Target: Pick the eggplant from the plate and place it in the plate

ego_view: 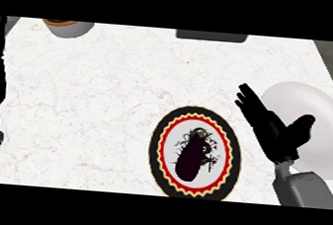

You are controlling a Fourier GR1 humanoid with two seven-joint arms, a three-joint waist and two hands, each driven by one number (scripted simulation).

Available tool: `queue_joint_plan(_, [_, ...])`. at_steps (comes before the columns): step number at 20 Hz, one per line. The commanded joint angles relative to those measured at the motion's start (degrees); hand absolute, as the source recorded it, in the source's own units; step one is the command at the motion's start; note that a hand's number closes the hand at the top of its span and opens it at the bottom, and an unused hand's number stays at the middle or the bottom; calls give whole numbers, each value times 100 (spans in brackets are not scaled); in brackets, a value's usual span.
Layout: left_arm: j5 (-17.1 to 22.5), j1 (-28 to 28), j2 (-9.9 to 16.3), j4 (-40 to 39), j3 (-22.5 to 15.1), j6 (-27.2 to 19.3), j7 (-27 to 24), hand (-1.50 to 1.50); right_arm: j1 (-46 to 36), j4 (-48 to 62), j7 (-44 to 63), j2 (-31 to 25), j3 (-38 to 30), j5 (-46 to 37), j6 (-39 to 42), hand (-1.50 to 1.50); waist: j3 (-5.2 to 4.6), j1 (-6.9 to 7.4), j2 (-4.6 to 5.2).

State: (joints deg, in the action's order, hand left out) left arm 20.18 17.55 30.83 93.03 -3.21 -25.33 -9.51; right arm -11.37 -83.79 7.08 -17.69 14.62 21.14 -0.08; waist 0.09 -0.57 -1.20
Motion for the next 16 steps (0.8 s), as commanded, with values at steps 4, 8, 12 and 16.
queue_joint_plan(4, [-63, -495, -88, -630, -653, 437, 852, 0, -378, 112, -140, 127, -134, -128, 9, 150, -6, 70, 149])
queue_joint_plan(8, [69, -779, -172, -908, -920, 652, 1118, 0, -791, 42, -270, -1855, 527, -2444, 202, 150, -199, 65, 141])
queue_joint_plan(12, [185, -835, -144, -1187, -969, 906, 1511, 0, 690, -3, -1531, 295, -140, -1658, -1723, -150, -3, -94, 118])
queue_joint_plan(16, [18, -1013, -367, -1162, -1038, 1061, 1373, 0, 1232, 269, -2220, -214, 264, -2064, -865, -150, -8, 26, 114])
